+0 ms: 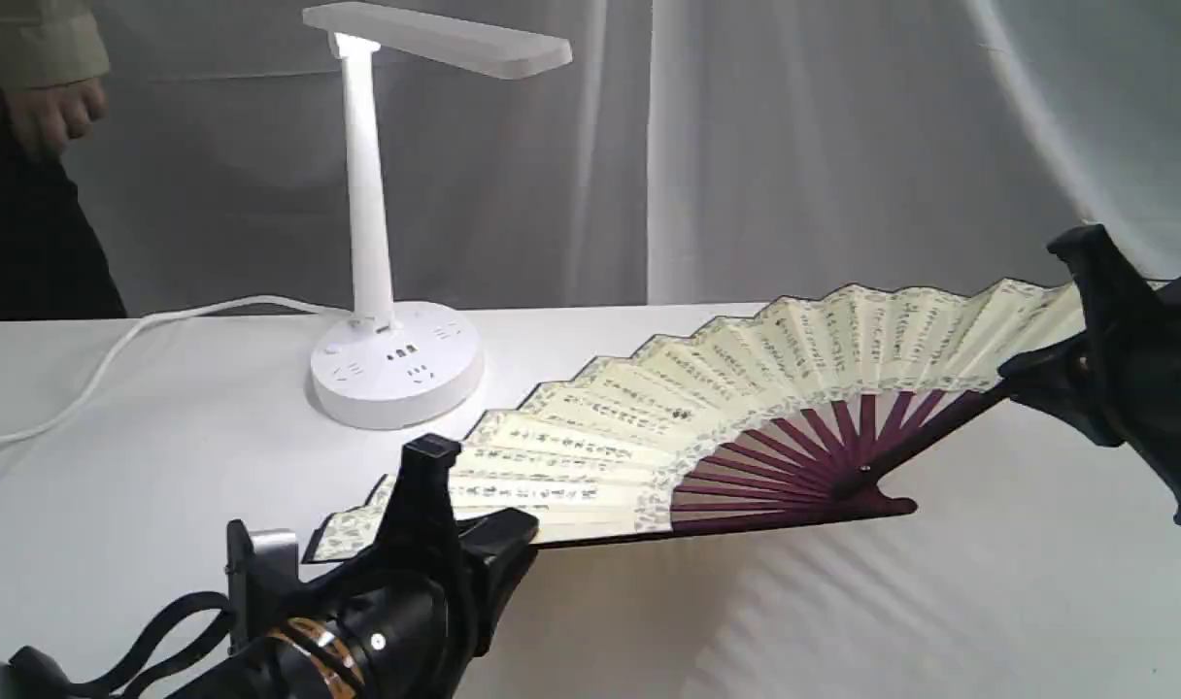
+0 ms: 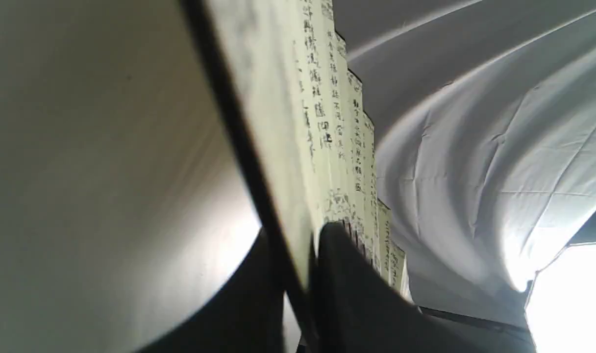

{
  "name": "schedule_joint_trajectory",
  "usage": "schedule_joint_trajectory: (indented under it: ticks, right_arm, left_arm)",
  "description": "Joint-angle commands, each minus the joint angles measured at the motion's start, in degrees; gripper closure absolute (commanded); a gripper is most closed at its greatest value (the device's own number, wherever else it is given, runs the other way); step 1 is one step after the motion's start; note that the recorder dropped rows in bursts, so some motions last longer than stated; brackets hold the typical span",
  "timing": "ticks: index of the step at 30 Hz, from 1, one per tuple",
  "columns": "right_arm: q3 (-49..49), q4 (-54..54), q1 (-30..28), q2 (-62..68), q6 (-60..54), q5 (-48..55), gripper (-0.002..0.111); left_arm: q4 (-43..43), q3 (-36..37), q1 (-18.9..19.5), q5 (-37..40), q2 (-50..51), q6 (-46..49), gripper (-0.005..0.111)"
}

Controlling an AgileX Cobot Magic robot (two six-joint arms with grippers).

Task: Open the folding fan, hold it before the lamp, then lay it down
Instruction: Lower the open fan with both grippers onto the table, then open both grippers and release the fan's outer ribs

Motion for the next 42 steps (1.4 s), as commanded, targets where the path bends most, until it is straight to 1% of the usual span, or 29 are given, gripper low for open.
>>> schedule_joint_trajectory:
  ticks: [1, 5, 9, 14, 17, 19, 23, 26, 29, 34, 35, 36, 37, 40, 42]
  right_arm:
    - [0.27, -3.86, -0.36, -0.64, -2.55, -2.22, 0.108]
    - [2.11, -4.01, -0.36, -0.64, -1.53, -2.87, 0.108]
    - [5.7, -3.89, -0.36, -0.64, 0.27, -5.01, 0.108]
    - [8.27, -3.91, -0.36, -0.64, 0.27, -6.08, 0.108]
    - [8.27, -5.73, -0.36, -0.64, 0.27, -6.23, 0.108]
    - [8.27, -6.15, -0.36, -0.64, 0.27, -6.23, 0.108]
    - [8.27, -6.26, -0.36, -0.64, 0.27, -6.23, 0.108]
    - [8.27, -7.85, -0.36, -0.64, 0.27, -6.23, 0.107]
    - [8.27, -10.2, -0.36, -0.64, 0.27, -6.23, 0.099]
    - [8.27, -12.43, -0.36, -0.64, 0.27, -6.32, 0.079]
    - [8.27, -13.34, -0.36, -0.64, 0.27, -6.47, 0.073]
    - [8.27, -13.73, -0.36, -0.64, 0.27, -6.75, 0.07]
    - [8.27, -14.13, -0.36, -0.64, 0.27, -6.99, 0.064]
    - [8.27, -15.0, -0.36, -0.64, 0.27, -7.45, 0.051]
    - [8.27, -15.0, -0.36, -0.64, 0.27, -8.24, 0.045]
  left_arm:
    - [1.07, 0.09, 0.19, 2.39, 1.81, 2.47, 0.104]
    - [3.7, 0.09, 0.19, 2.39, 2.23, 1.85, 0.104]
    - [4.06, 0.09, 0.19, 2.84, 2.23, 1.4, 0.104]
    - [4.06, 0.09, 0.19, 9.55, 2.23, 3.09, 0.104]
    - [4.17, 0.09, 0.19, 10.33, 2.23, 3.1, 0.104]
    - [4.17, 0.09, 0.19, 10.33, 2.23, 3.1, 0.1]
    - [4.17, 0.09, 0.19, 10.33, 2.23, 3.1, 0.086]
    - [4.17, 0.09, 0.19, 10.33, 2.23, 3.1, 0.078]
    - [4.79, 0.09, 0.19, 10.33, 2.23, 3.1, 0.07]
    - [5.92, 0.09, 0.19, 9.2, 2.23, 3.1, 0.062]
    - [6.18, 0.09, 0.19, 8.57, 2.23, 3.0, 0.061]
    - [6.18, 0.09, 0.19, 7.71, 2.23, 2.98, 0.061]
    - [6.18, 0.09, 0.19, 6.94, 2.23, 2.98, 0.06]
    - [6.6, 0.09, 0.19, 5.41, 2.23, 2.98, 0.06]
    - [7.7, 0.09, 0.19, 5.26, 2.23, 2.98, 0.06]
